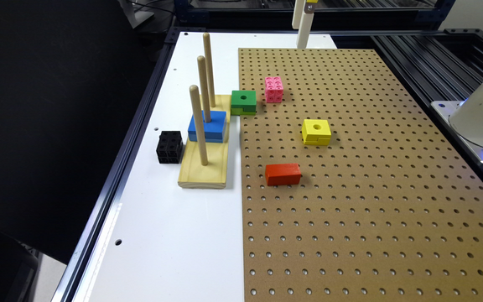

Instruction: Pick up pink block.

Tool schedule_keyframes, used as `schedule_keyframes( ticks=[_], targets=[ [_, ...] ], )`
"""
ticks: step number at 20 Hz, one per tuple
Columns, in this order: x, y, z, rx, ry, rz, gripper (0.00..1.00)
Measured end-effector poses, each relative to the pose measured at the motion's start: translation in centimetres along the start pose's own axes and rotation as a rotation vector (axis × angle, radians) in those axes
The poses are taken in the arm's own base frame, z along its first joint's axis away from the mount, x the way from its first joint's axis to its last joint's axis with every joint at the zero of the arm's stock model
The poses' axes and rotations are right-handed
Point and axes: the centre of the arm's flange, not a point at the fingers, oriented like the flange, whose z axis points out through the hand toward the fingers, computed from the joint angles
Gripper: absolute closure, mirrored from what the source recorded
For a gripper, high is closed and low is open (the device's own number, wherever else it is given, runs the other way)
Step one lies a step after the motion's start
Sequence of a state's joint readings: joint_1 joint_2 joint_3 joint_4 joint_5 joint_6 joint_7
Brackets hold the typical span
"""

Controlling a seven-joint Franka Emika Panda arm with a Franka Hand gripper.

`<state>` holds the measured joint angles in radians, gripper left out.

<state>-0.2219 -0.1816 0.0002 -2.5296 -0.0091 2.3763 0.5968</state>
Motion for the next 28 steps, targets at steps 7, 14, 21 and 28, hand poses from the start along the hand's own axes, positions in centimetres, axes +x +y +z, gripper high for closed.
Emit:
schedule_keyframes(
  ticks=[7,14,21,28],
  targets=[
    [0.7,0.7,-0.1,0.001,0.003,-0.003,0.00],
    [1.4,0.9,-0.3,0.004,0.008,-0.001,0.00],
    [2.3,0.8,2.0,0.001,0.003,-0.004,0.00],
    [2.7,0.5,2.4,0.001,0.004,-0.004,0.00]
  ],
)
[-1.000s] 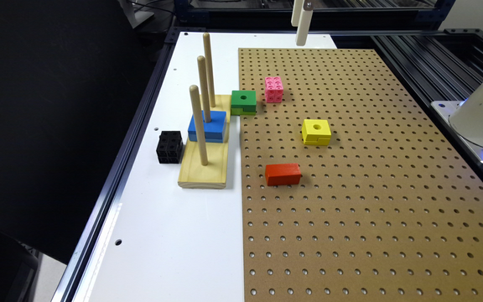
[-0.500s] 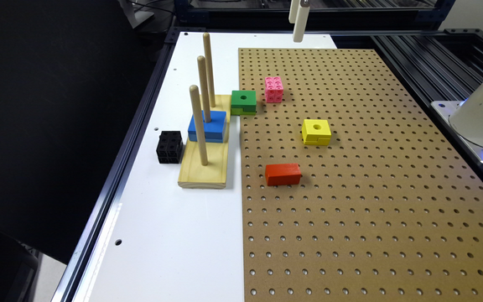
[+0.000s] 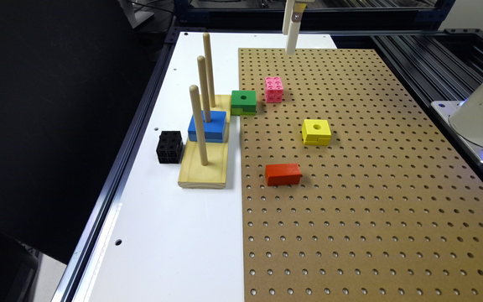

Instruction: Pick up pink block.

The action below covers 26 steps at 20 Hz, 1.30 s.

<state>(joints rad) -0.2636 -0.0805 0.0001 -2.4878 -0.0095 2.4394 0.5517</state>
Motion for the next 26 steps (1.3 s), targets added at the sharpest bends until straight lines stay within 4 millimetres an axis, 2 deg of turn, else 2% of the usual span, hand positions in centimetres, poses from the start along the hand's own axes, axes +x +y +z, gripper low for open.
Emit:
schedule_keyframes(
  ticks=[4,12,21,26],
  targets=[
    [0.0,0.0,0.2,-0.002,-0.003,0.000,0.00],
    [0.4,-0.2,3.8,-0.008,-0.015,-0.001,0.00],
    [0.4,-0.2,4.3,-0.011,-0.020,-0.001,0.00],
    [0.4,-0.3,7.1,-0.013,-0.024,-0.001,0.00]
  ],
)
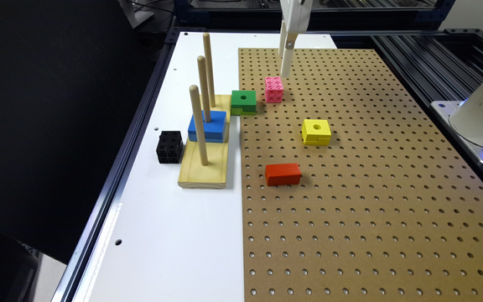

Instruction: Pick up pink block.

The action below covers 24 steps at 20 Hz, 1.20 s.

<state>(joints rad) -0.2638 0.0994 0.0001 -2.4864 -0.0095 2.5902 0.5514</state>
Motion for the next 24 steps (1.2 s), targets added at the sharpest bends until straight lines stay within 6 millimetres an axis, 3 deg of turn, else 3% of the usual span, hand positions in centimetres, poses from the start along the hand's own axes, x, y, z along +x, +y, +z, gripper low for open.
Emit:
schedule_keyframes(
  ticks=[2,11,18,24],
  targets=[
    [0.1,0.0,0.8,0.001,0.002,0.000,0.00],
    [0.2,-0.1,0.7,0.002,0.004,0.000,0.00],
    [0.1,-0.1,3.1,0.001,0.000,0.000,0.00],
    [0.2,-0.1,3.5,0.002,0.003,0.000,0.00]
  ],
)
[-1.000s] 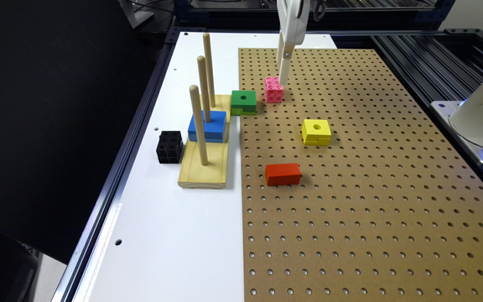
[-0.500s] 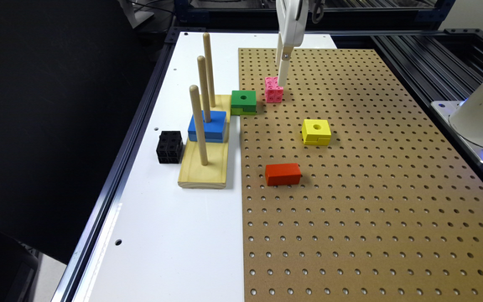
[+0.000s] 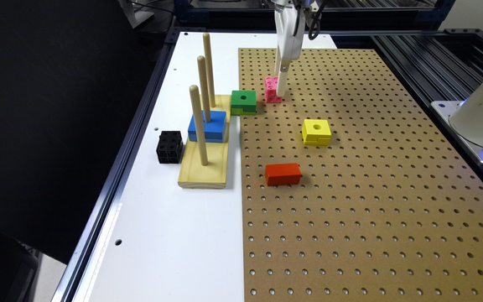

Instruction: Pick up pink block.

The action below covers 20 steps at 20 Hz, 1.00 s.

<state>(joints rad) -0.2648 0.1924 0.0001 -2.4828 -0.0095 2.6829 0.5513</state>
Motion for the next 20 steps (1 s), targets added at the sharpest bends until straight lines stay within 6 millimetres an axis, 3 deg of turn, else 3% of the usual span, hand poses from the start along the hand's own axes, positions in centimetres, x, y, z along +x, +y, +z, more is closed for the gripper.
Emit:
schedule_keyframes(
  ticks=[14,20],
  targets=[
    [0.4,-0.7,-0.4,0.008,0.011,-0.007,0.00],
    [0.4,-0.7,2.7,0.009,0.010,-0.008,0.00]
  ],
)
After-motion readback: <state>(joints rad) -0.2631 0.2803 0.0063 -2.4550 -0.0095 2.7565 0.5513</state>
